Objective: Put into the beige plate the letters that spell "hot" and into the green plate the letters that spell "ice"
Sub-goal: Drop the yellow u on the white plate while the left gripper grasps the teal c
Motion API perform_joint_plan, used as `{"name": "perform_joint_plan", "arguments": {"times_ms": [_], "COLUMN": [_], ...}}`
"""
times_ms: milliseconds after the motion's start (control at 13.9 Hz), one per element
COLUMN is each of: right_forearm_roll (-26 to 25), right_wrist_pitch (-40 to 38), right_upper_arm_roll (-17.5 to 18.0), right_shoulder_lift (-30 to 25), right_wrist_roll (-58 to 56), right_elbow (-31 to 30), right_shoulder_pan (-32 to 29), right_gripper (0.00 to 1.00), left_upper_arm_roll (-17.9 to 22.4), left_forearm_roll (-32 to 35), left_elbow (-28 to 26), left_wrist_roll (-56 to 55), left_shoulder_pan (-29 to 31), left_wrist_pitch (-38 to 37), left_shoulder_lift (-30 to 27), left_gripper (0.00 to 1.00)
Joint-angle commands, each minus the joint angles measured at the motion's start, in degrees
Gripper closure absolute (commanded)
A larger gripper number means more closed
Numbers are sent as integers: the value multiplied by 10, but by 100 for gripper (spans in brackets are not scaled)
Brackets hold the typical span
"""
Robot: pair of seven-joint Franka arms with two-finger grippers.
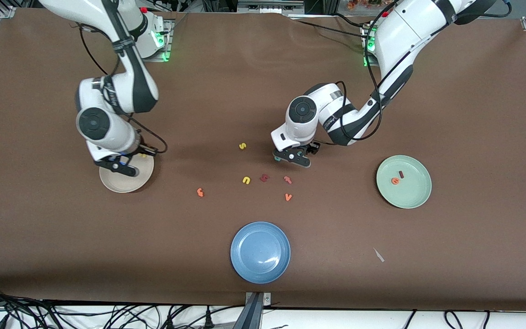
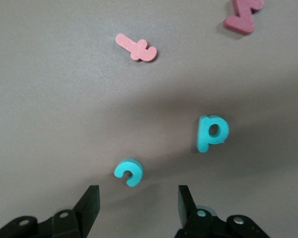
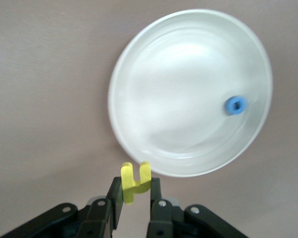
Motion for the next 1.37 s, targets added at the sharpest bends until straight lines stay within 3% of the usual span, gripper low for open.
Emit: {"name": "perform_joint_plan", "arguments": {"times_ms": [0, 216, 288, 360, 504, 647, 863, 1079, 1295], "right_forearm_roll": [-7, -6, -6, -5, -3, 2, 4, 5, 62], "right_wrist_pitch": [57, 142, 147, 146, 131, 104, 91, 92, 92], "right_upper_arm_roll": [-36, -54, -55, -55, -51, -40, -24, 26, 49], "right_shoulder_lift": [-29, -24, -24, -24, -24, -20, -6, 50, 112], "right_wrist_roll": [-91, -224, -247, -247, -246, -238, -231, -232, -234], "right_elbow": [-63, -97, -98, -96, -81, -56, -26, 50, 125], "right_shoulder_pan": [2, 2, 2, 2, 6, 9, 16, 16, 16], "right_gripper": [100, 100, 74, 2, 0, 0, 0, 0, 0], "left_upper_arm_roll": [-1, 7, 7, 9, 9, 9, 8, 8, 7], "left_forearm_roll": [33, 36, 46, 61, 67, 67, 67, 67, 67], "left_elbow": [-8, -9, -9, -9, -9, -9, -13, -13, -11], "left_wrist_roll": [-6, -6, -6, -6, -7, -7, -9, -23, -17], "left_shoulder_pan": [4, 4, 4, 4, 5, 4, 4, -2, 7], "left_wrist_pitch": [23, 32, 33, 33, 34, 34, 34, 34, 26], "left_shoulder_lift": [5, 11, 12, 15, 18, 18, 17, 17, 8], "left_gripper": [29, 29, 29, 29, 29, 36, 63, 74, 91]}}
